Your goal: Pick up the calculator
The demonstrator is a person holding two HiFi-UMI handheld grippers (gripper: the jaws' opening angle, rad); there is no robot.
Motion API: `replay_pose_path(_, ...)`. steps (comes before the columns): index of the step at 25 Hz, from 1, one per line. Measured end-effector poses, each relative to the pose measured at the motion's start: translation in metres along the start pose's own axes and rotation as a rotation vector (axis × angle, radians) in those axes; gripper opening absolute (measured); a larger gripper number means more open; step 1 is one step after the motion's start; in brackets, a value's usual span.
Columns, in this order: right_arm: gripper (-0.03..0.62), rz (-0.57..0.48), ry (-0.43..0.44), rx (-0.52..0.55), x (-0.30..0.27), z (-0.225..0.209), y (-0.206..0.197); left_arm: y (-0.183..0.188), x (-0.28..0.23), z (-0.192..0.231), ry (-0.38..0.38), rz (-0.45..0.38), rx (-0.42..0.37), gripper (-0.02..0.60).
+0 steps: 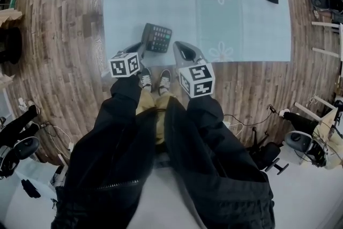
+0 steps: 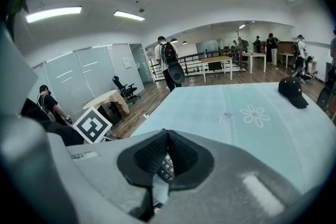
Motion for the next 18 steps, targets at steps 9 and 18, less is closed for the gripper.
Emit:
replay_pose_path(9,0.002,-0.077,-0.058,0.016,0.029,-0.003,0.023,0.034,0.040,-0.034,-0.061,-0.147,-0.046,0.038)
replay_pose_path(18,0.002,-0.286,-0.159,0.121,0.077,0.001,0.111,0.128,0.134,-0.126,-0.188,-0.471,-0.203,0.038)
Point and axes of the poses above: the fingertips, and each gripper's own axes: x backward along the fingers, z to its left, y out of its top, the point moved 2 cm from there along x, backward along the fingers, and after that the axes turned 15 degrees about x, right-handed, at the moved point
